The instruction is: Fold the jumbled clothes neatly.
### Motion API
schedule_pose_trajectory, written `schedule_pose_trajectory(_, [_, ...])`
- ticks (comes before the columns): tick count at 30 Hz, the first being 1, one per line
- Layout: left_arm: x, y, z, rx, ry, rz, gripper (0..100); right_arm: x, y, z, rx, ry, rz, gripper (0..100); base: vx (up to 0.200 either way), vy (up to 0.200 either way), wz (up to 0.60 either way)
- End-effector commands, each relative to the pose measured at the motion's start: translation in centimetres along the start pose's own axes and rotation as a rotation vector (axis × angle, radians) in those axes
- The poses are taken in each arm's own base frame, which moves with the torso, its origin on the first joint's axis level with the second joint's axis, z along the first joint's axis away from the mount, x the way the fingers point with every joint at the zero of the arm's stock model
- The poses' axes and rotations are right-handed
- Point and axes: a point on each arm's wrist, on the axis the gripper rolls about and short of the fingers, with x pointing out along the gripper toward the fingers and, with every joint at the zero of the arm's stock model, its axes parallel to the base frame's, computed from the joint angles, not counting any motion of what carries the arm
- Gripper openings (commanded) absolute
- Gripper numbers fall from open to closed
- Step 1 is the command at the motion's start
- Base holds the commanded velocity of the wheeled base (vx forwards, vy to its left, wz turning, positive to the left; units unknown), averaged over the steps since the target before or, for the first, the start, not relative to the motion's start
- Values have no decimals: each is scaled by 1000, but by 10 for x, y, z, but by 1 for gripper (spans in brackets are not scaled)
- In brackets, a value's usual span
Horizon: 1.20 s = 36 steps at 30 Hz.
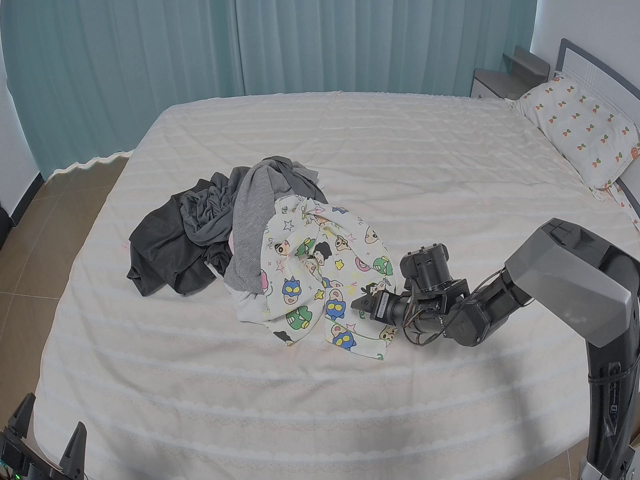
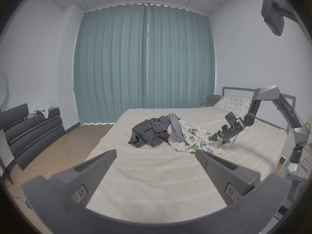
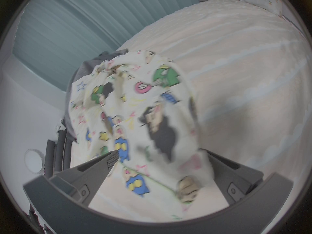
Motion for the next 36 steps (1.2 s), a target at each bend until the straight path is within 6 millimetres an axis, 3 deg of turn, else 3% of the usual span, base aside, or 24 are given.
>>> schedule_pose_trajectory(1, [0, 0, -4, 1, -2, 0, 100, 7, 7, -4, -12, -8, 11, 100, 0, 0, 0])
schedule_pose_trajectory(6, [0, 0, -4, 1, -1, 0, 100, 19, 4, -4, -8, -32, -22, 100, 0, 0, 0])
schedule_pose_trajectory(14, [0, 0, -4, 0, -1, 0, 100, 22, -2, -3, -3, -33, -36, 100, 0, 0, 0])
schedule_pose_trajectory(15, [0, 0, -4, 1, -1, 0, 100, 22, -2, -3, -1, -36, -37, 0, 0, 0, 0])
schedule_pose_trajectory(23, [0, 0, -4, 1, -1, 0, 100, 14, -1, -5, -1, -33, -41, 0, 0, 0, 0])
schedule_pose_trajectory(29, [0, 0, -4, 1, -2, 0, 100, -12, 4, 1, 54, -83, 22, 0, 0, 0, 0])
schedule_pose_trajectory(30, [0, 0, -4, 1, -2, 0, 100, -32, 7, 4, 63, -131, 95, 0, 0, 0, 0])
schedule_pose_trajectory(31, [0, 0, -4, 1, -2, 0, 100, -32, 7, 4, 63, -131, 95, 0, 0, 0, 0])
schedule_pose_trajectory(32, [0, 0, -4, 1, -1, 0, 100, -54, 12, 7, 60, -184, 187, 0, 0, 0, 0])
schedule_pose_trajectory(36, [0, 0, -4, 1, -1, 0, 100, -107, 18, 0, 23, -247, 364, 0, 0, 0, 0])
